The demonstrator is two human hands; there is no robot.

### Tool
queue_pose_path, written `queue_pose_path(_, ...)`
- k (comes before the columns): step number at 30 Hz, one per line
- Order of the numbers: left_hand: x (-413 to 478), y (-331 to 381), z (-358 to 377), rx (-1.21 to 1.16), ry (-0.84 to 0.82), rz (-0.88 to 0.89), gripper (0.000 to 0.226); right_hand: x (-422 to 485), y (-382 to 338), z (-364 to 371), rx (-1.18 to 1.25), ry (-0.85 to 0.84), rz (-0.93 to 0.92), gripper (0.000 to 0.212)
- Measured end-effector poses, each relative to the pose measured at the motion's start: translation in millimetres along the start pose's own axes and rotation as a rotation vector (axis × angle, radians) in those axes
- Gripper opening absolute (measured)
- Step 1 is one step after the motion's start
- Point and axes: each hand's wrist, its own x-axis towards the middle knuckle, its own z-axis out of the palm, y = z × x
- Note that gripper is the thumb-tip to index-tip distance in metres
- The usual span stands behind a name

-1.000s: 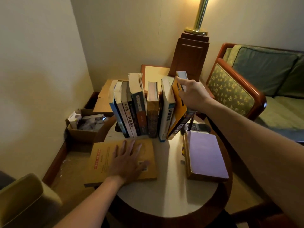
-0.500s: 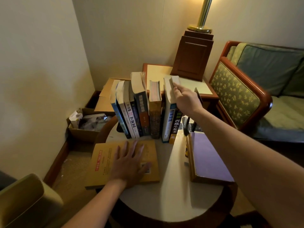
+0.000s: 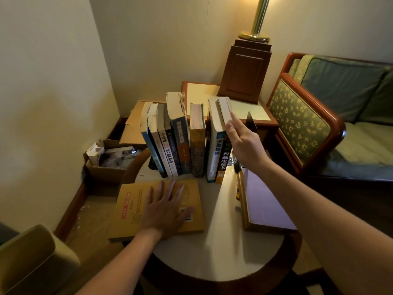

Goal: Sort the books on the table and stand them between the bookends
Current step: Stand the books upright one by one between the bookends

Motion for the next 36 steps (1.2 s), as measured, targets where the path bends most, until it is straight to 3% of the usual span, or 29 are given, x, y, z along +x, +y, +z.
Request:
queue_pose_path(7,3,0,3,0.013,-0.030,-0.012,0.086,-35,27,-12,-0.079,-0.020,-0.019,0.059)
queue_pose_path(15,8,22,5,-0.038,-0.073,-0.032,0.101,-80,68,-33,-0.156,-0.028,0.081,0.057)
queue_pose_path(18,8,43,4,-0.176,-0.041,0.024,0.110,-93,92,-42,-0.233,-0.036,0.157,0.058)
queue_pose_path(22,9,91,-1,-0.376,0.074,0.123,0.069,-107,129,-50,-0.445,-0.056,0.296,0.057)
queue_pose_path(25,8,131,-6,-0.741,-0.002,0.127,0.055,-117,146,-54,-0.547,-0.101,0.401,0.060)
queue_pose_path(29,12,163,-15,-0.892,-0.120,0.062,0.056,-125,157,-57,-0.483,-0.164,0.445,0.066)
queue_pose_path(36,24,196,-18,-1.254,-0.271,-0.105,0.057,-127,169,-53,-0.309,-0.115,0.439,0.071)
